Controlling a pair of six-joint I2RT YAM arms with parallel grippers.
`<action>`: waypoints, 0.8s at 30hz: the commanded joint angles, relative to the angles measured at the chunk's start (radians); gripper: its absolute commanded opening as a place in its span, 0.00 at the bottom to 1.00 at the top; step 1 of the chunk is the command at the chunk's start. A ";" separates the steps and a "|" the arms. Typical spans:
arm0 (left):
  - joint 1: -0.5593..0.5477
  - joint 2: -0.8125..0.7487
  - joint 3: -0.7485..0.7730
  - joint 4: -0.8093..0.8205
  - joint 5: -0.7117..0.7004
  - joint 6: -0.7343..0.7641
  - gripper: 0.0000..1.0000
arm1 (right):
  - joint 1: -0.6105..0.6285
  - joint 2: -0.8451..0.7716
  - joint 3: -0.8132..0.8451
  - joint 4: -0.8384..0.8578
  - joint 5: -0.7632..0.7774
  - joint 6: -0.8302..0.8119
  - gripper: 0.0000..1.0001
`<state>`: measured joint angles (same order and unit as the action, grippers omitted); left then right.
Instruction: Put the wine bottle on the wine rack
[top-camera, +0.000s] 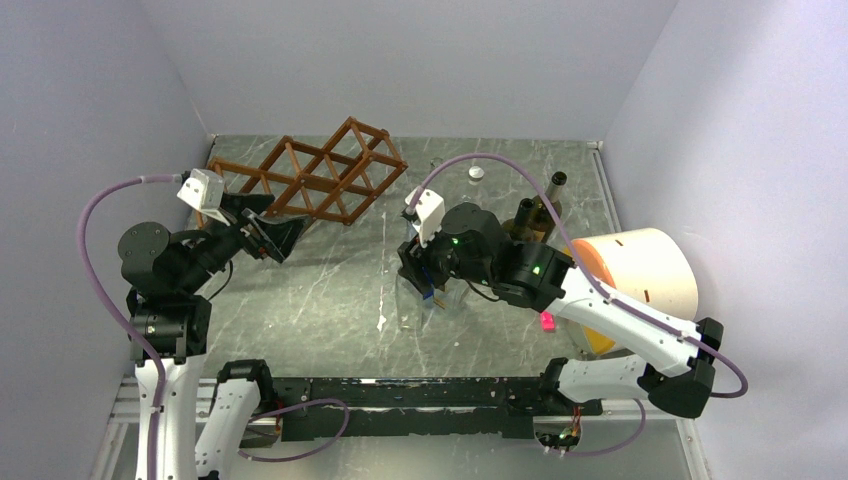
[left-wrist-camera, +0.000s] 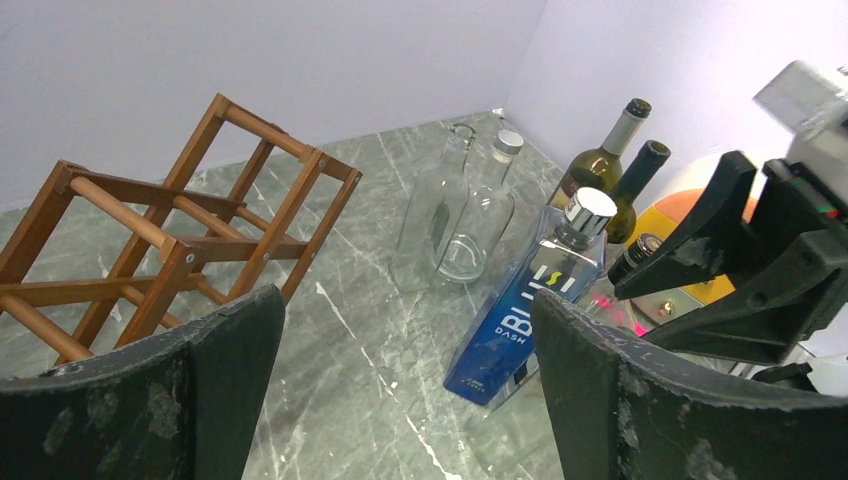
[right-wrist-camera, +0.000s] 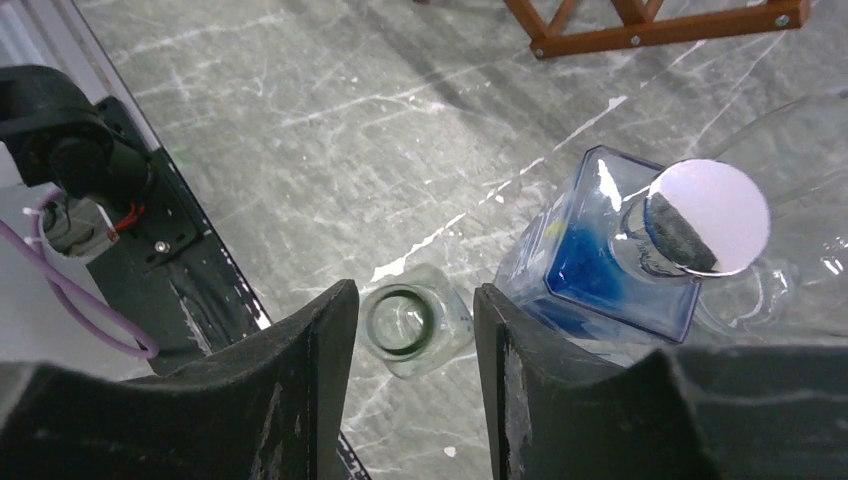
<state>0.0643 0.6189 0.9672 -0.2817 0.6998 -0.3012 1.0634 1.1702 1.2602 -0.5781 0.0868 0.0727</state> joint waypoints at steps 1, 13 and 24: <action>0.009 0.012 0.014 -0.003 -0.017 0.010 0.96 | 0.006 -0.063 -0.017 0.075 0.015 -0.012 0.51; 0.009 0.030 0.008 0.009 0.021 0.006 0.95 | 0.006 -0.009 -0.090 0.066 0.019 -0.027 0.65; 0.010 0.033 0.008 -0.002 0.022 0.019 0.96 | 0.006 0.028 -0.153 0.134 -0.004 -0.063 0.59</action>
<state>0.0643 0.6502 0.9672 -0.2832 0.7021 -0.3012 1.0645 1.1889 1.1248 -0.5045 0.0868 0.0383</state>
